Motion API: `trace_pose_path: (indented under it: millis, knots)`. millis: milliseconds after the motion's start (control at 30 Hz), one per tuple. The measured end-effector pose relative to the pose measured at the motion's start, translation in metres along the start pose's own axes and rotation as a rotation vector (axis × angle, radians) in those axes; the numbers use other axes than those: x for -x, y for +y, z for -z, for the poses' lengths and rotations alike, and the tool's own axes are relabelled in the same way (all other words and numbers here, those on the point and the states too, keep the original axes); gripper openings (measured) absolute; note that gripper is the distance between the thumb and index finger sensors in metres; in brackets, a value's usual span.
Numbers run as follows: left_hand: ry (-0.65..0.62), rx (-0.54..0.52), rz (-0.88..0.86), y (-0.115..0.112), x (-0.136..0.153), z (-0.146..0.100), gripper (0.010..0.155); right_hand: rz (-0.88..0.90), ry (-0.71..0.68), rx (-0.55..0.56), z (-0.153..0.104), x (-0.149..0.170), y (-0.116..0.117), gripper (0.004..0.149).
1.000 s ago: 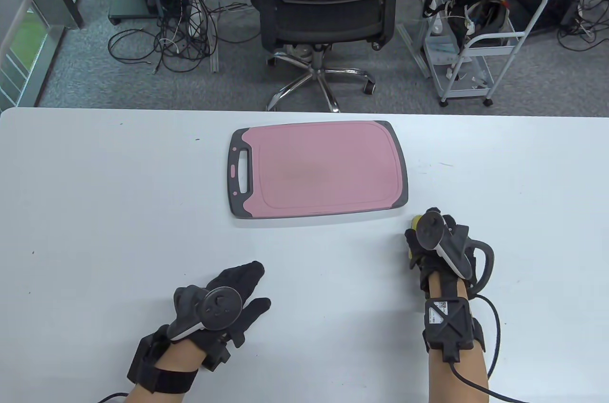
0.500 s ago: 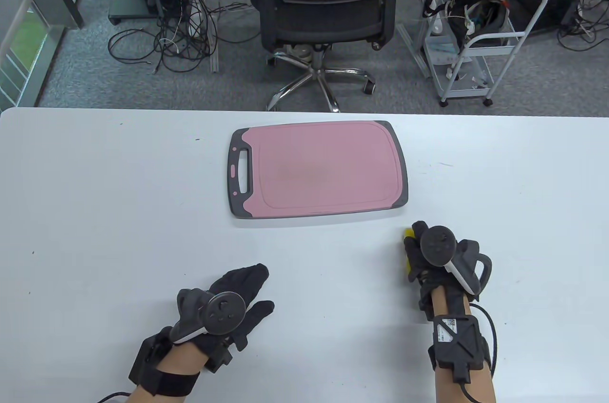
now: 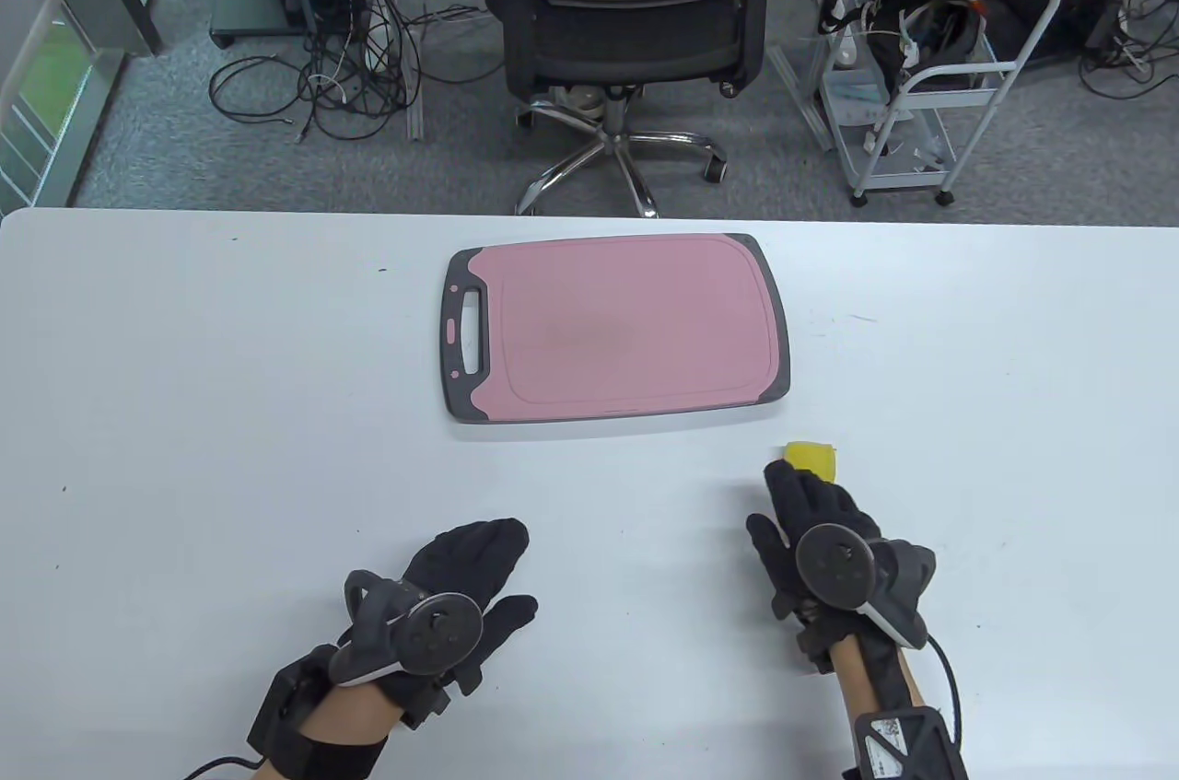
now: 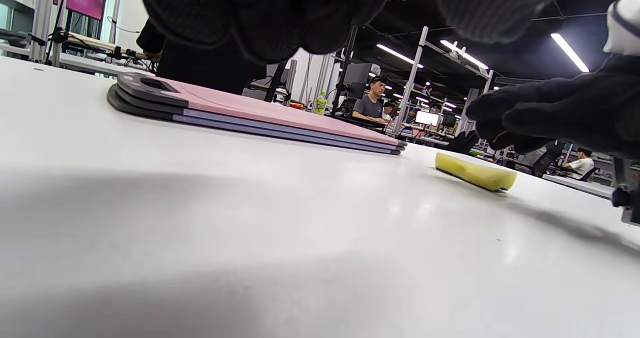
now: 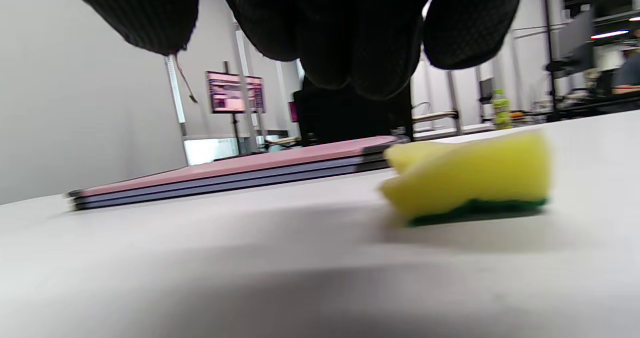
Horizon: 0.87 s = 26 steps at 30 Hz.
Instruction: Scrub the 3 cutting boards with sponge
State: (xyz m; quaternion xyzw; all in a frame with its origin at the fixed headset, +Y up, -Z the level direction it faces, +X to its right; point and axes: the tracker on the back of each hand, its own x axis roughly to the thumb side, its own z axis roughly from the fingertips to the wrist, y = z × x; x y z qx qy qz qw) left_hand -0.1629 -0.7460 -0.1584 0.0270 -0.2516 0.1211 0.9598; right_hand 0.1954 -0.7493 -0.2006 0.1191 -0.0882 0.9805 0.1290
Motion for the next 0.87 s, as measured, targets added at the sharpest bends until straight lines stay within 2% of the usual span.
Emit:
trace_pose_path:
  millis: [133,300,467,600,867]
  knots:
    - [-0.026,-0.001,0.028,-0.001,-0.005,-0.004,0.082,-0.016,-0.187,0.006,-0.015,-0.038,0.005,0.067]
    - [-0.057,0.035,0.023,-0.009,-0.008,-0.002,0.082,-0.050,-0.325,-0.069,-0.034,-0.062,0.012,0.067]
    - [-0.081,0.054,0.022,-0.010,-0.008,-0.004,0.081,0.032,-0.350,-0.085,-0.032,-0.067,0.009,0.067]
    - [-0.061,0.029,0.024,-0.004,-0.004,-0.007,0.081,0.018,-0.366,-0.130,-0.033,-0.067,0.013,0.067]
    - [-0.045,0.007,0.027,0.003,0.000,-0.010,0.080,0.054,-0.370,-0.140,-0.034,-0.070,0.014,0.067]
